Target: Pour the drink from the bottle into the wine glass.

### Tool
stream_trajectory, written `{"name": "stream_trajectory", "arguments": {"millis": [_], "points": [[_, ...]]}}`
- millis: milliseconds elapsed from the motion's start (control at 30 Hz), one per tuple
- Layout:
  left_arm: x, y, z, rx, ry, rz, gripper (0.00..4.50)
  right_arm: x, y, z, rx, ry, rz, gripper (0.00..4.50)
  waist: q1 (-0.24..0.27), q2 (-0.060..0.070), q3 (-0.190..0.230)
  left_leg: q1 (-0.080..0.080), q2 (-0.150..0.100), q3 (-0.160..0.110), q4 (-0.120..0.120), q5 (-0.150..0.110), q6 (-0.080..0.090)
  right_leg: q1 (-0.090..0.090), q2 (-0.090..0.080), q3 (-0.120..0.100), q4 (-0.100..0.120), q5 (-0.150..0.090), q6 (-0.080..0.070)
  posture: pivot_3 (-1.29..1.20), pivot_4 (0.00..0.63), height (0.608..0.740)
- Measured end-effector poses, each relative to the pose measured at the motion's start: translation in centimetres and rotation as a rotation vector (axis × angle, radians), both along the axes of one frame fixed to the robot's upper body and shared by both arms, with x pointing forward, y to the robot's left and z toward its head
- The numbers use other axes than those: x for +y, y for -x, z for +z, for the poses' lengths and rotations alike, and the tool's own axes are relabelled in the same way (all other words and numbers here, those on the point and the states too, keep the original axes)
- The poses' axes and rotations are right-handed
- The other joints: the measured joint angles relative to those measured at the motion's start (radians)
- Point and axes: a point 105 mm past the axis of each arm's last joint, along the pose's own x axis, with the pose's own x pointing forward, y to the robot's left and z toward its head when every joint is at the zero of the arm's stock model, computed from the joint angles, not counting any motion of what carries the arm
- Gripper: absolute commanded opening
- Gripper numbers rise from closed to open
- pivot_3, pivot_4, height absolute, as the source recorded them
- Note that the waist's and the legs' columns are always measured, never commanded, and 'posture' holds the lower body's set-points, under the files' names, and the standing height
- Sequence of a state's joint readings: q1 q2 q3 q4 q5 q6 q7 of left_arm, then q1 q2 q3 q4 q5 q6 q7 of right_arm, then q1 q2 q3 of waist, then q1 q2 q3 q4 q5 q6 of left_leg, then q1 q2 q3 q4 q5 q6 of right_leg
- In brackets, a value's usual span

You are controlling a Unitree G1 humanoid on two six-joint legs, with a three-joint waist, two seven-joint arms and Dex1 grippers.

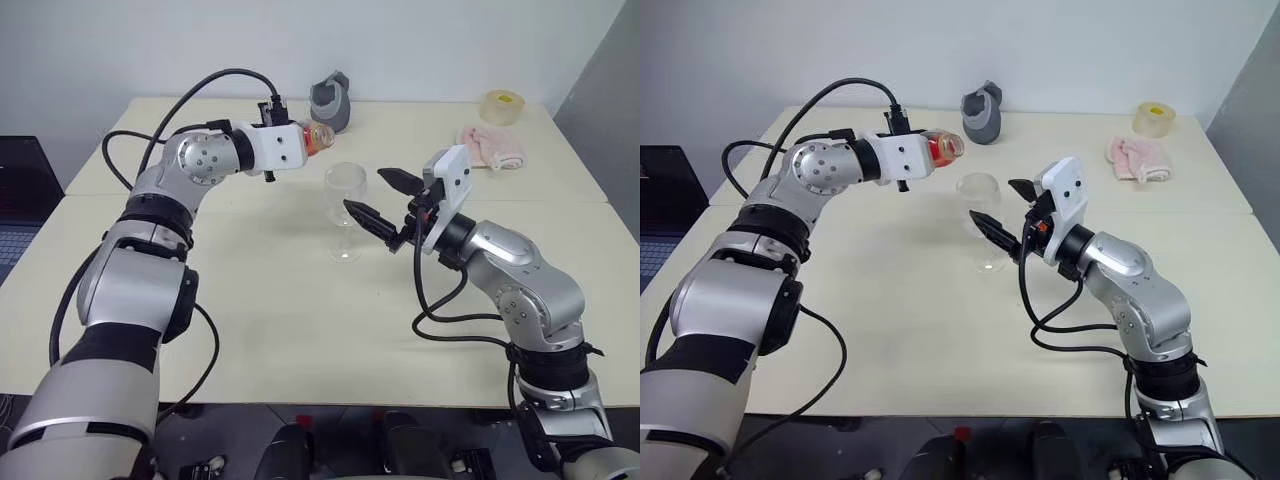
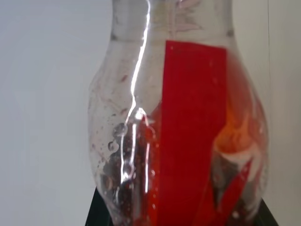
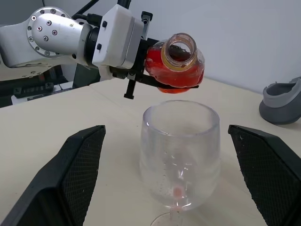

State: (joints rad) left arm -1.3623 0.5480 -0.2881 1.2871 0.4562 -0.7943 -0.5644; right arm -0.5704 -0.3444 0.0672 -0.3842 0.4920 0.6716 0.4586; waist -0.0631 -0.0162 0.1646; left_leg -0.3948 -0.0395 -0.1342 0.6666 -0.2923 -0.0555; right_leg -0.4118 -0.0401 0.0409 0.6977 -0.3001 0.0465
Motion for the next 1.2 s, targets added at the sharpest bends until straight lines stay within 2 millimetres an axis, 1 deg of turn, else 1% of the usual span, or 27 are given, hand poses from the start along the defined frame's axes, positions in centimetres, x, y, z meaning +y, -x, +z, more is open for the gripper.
{"name": "stream_trajectory", "arguments": {"millis": [300,700,867,1033,1200], "points": [[-0.6,0.3,-0.2,-0.037,-0.101,-0.034,1.01,0.1,-0.1,-0.1,0.002,-0.009,-0.002,4.5,-0.003,0.0,0.0,0.0,0.0,0.0,0.0,0.0,0.0,0.0,0.0,0.0,0.0,0.0,0.0,0.0,0.15,0.74],[-0.8,0.2,0.8,-0.122,-0.183,-0.027,1.01,-0.1,-0.4,-0.2,-0.001,0.0,-0.014,4.5,-0.008,0.0,0.0,0.0,0.0,0.0,0.0,0.0,0.0,0.0,0.0,0.0,0.0,0.0,0.0,0.0,0.15,0.74],[-0.8,0.2,0.5,-0.14,-0.231,-0.03,1.01,-0.2,-0.6,-0.3,-0.007,0.007,-0.02,4.5,-0.011,0.0,0.0,0.0,0.0,0.0,0.0,0.0,0.0,0.0,0.0,0.0,0.001,0.0,0.0,0.0,0.15,0.74],[-0.9,0.1,1.0,-0.164,-0.249,-0.029,1.01,-0.2,-0.6,-0.3,-0.01,0.006,-0.019,4.5,-0.013,0.0,0.0,-0.001,0.0,0.0,0.0,0.0,0.0,-0.001,0.0,0.0,0.001,0.0,0.0,0.0,0.15,0.74],[-0.8,0.2,1.0,-0.189,-0.293,-0.038,1.01,-0.3,-0.6,-0.3,-0.012,0.006,-0.02,4.5,-0.017,0.0,0.0,-0.001,0.0,0.0,0.0,0.0,0.0,-0.001,0.0,0.0,0.001,0.0,0.0,0.0,0.15,0.74]]}}
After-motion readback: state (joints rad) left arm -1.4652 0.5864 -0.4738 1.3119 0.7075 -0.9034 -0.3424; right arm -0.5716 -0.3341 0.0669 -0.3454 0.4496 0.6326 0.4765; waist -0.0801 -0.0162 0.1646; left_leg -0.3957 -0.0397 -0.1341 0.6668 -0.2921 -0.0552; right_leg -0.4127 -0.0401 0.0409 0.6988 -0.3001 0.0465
